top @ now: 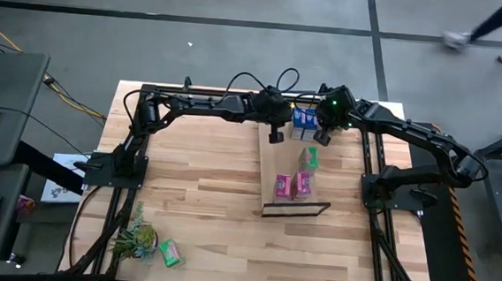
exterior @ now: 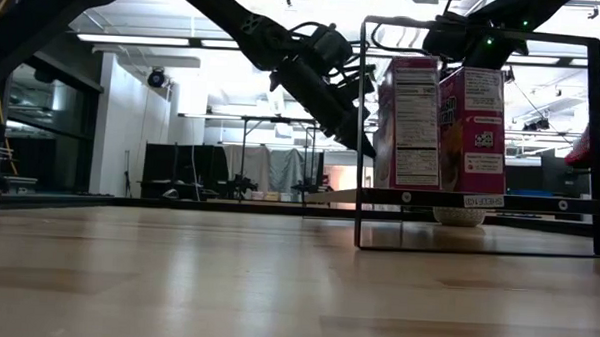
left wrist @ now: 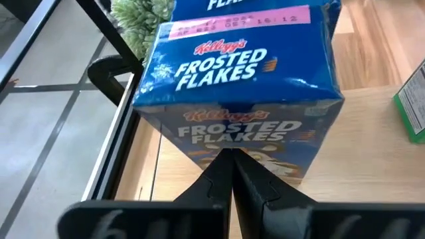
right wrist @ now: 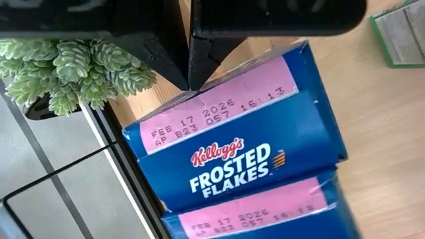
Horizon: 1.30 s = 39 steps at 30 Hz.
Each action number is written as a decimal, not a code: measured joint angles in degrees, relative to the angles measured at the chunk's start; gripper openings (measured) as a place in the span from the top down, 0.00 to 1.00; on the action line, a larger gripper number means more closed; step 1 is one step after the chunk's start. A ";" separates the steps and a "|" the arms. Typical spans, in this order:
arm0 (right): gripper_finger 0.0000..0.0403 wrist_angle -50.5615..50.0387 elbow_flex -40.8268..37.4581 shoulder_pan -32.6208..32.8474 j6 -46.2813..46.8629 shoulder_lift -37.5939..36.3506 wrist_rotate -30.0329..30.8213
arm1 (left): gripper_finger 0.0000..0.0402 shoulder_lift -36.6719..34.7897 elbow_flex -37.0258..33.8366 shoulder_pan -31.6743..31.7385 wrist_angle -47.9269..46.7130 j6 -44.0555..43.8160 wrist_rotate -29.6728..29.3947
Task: Stack cereal on shelf
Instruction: Adjust the cereal boxes on the shelf
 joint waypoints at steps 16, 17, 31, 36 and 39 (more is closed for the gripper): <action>1.00 -3.40 0.00 0.00 -0.55 0.00 3.42 | 1.00 -0.09 0.06 0.72 -1.77 1.39 -0.56; 1.00 -3.74 0.00 0.00 -1.00 -0.02 3.50 | 1.00 -0.10 0.06 0.72 -1.85 1.54 -0.68; 1.00 -13.31 0.00 -3.10 0.18 -10.38 1.95 | 1.00 -3.08 0.13 3.40 -8.37 2.30 -3.33; 1.00 -14.34 0.00 -3.04 1.70 -14.65 0.24 | 1.00 -3.32 0.13 3.91 -6.12 1.19 -1.25; 1.00 -14.38 0.00 -3.08 2.97 -15.85 -1.40 | 1.00 -3.32 0.13 3.87 -4.95 1.66 -1.20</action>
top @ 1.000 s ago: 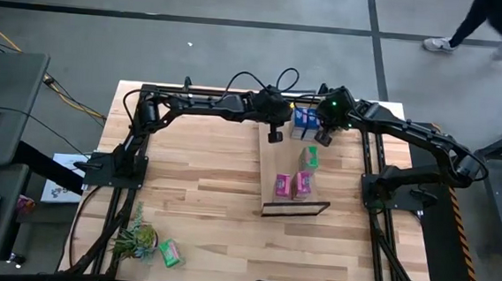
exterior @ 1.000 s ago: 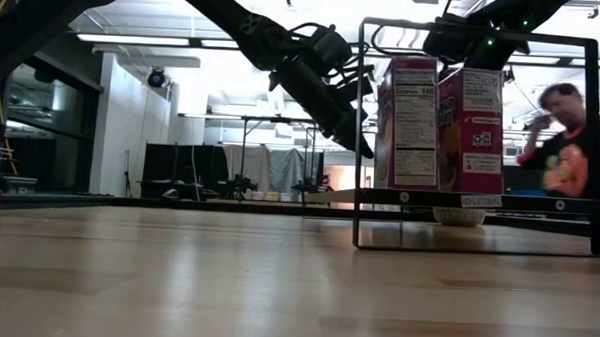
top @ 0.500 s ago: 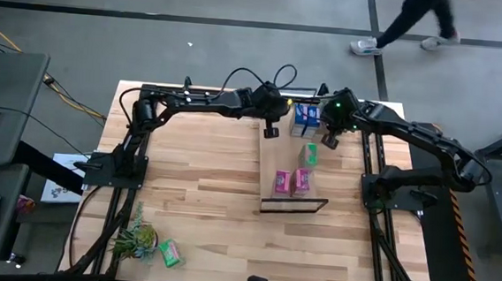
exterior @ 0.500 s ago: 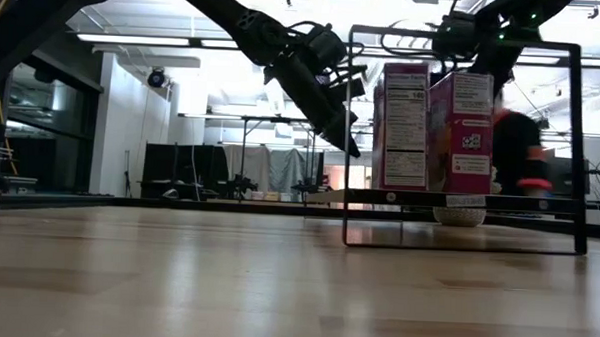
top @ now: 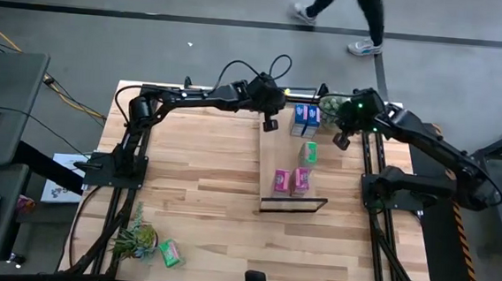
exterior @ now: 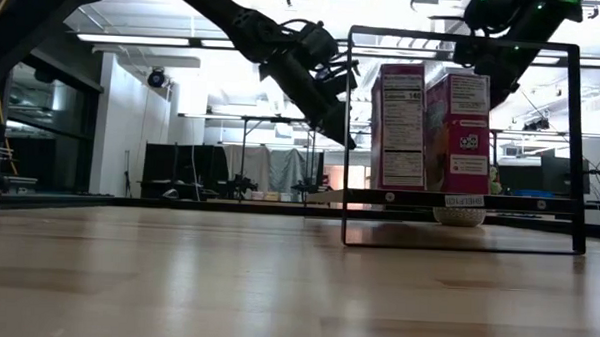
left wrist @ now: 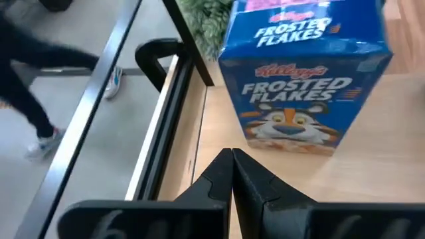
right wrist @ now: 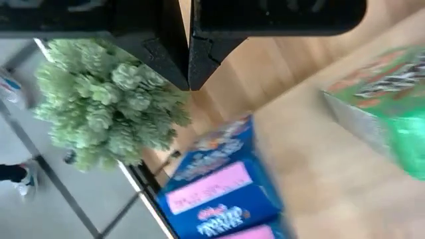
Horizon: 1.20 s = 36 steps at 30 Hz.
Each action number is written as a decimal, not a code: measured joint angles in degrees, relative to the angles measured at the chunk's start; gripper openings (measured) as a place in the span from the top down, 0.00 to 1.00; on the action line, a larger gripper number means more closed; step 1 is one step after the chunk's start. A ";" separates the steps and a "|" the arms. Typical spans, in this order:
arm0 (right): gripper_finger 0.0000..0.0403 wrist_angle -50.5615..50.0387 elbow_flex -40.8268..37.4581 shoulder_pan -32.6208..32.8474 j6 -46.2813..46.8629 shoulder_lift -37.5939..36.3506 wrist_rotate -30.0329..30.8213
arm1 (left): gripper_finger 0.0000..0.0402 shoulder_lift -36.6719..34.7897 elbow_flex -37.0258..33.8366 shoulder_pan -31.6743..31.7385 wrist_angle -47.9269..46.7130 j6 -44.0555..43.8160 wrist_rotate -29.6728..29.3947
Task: Stack cereal on shelf
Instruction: Adjust the cereal boxes on the shelf
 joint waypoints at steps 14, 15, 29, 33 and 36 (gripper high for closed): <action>1.00 -6.03 0.00 0.37 2.52 -0.37 -13.50 | 1.00 -12.51 -10.47 -3.51 -3.07 -5.59 11.95; 1.00 -6.89 0.00 0.55 2.72 -0.38 -14.14 | 1.00 -14.27 -14.35 -4.60 0.25 -7.25 12.06; 1.00 -7.01 0.00 2.19 6.18 -2.16 -14.17 | 1.00 -31.73 -46.29 -20.54 27.69 -56.53 7.97; 1.00 -6.93 0.00 2.19 7.31 -2.18 -14.18 | 1.00 -31.76 -45.77 -20.98 28.09 -76.30 9.05; 1.00 -6.83 0.00 2.19 7.32 -2.18 -14.16 | 1.00 -30.78 -45.75 -21.67 28.66 -84.28 5.85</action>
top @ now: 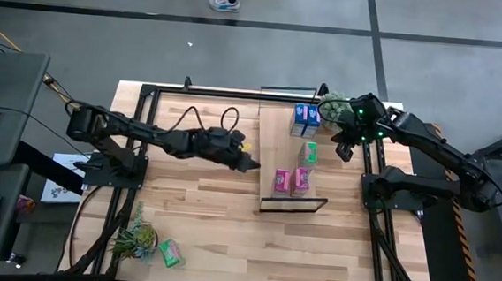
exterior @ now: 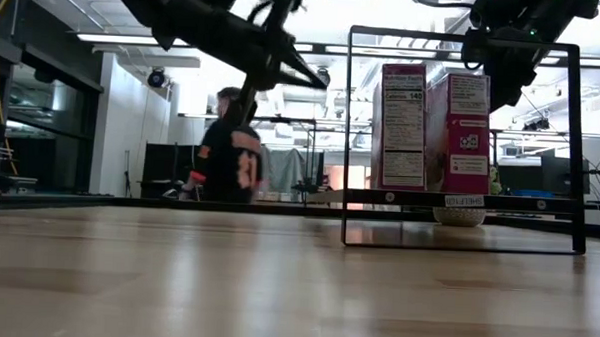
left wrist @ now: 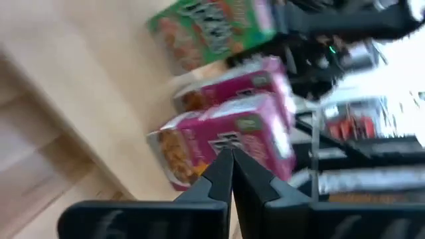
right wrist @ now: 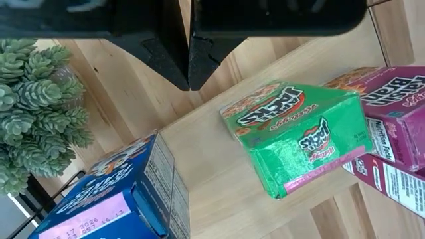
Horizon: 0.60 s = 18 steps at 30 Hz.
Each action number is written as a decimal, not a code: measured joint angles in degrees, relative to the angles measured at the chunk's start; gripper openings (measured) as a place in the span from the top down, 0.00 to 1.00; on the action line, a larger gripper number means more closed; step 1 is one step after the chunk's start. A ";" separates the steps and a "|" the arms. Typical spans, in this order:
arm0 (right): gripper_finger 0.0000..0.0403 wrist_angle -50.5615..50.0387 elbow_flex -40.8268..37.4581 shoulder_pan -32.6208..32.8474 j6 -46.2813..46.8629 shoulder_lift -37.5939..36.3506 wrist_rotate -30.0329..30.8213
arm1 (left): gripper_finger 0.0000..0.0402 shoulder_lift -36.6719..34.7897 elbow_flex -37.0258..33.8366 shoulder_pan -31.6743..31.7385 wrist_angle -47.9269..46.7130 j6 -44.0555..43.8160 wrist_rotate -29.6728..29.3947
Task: Stack cereal on shelf
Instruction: Adjust the cereal boxes on the shelf
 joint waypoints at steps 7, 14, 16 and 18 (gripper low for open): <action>1.00 0.06 0.00 0.00 -1.29 0.02 0.03 | 1.00 4.47 0.04 -3.69 6.61 -12.61 -5.04; 1.00 0.12 0.00 -0.02 -2.22 0.02 1.05 | 1.00 8.19 0.25 -7.68 8.36 -20.04 -9.25; 1.00 0.16 0.00 -0.02 -2.68 0.02 1.17 | 1.00 9.19 0.66 -8.54 8.34 -21.07 -10.36; 1.00 0.52 0.00 -0.02 -2.80 0.02 1.22 | 1.00 9.97 1.63 -9.13 8.33 -21.26 -11.19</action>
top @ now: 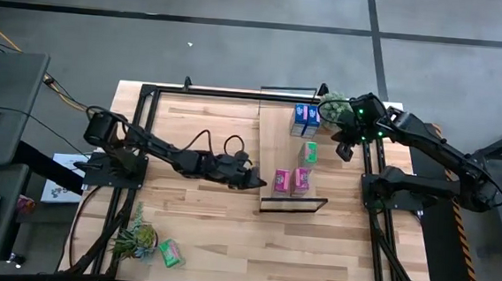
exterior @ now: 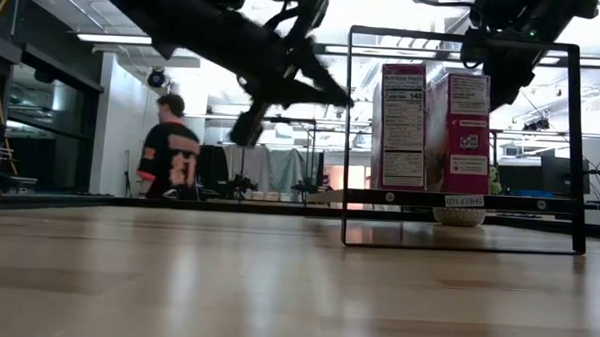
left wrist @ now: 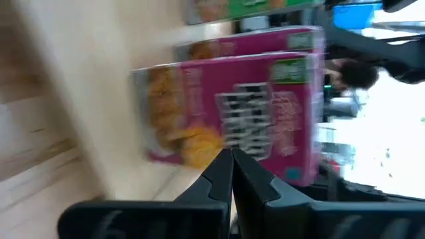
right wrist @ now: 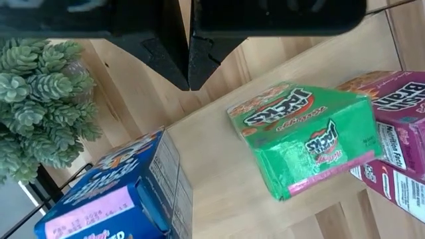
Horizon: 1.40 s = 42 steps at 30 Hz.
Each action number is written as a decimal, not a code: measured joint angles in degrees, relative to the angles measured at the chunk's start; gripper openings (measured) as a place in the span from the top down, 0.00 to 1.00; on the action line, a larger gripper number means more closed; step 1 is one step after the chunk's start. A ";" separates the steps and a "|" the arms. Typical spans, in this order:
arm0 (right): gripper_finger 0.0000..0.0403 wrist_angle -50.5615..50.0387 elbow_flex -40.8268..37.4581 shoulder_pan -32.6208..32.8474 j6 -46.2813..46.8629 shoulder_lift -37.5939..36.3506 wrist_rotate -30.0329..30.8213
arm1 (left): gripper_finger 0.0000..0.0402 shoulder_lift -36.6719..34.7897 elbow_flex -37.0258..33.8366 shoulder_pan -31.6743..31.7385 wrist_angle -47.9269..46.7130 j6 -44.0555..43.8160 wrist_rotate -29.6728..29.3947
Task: Stack cereal on shelf
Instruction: Adjust the cereal boxes on the shelf
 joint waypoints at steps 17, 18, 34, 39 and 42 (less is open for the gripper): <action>1.00 1.36 0.00 -0.01 -1.53 0.00 -0.07 | 1.00 7.03 6.48 1.05 0.51 -0.07 3.57; 1.00 1.37 0.00 -0.01 -1.55 0.02 -0.06 | 1.00 7.11 6.48 1.02 0.43 -0.07 3.54; 1.00 3.08 0.00 0.00 -1.97 0.02 -0.09 | 1.00 7.63 6.41 1.77 -0.22 0.36 0.60; 1.00 3.08 0.00 -0.01 -1.97 0.02 -0.09 | 1.00 7.63 6.41 1.69 -0.36 0.09 0.37; 1.00 3.48 0.00 -0.01 -1.97 0.02 -0.09 | 1.00 7.63 6.41 1.40 -0.36 0.07 0.36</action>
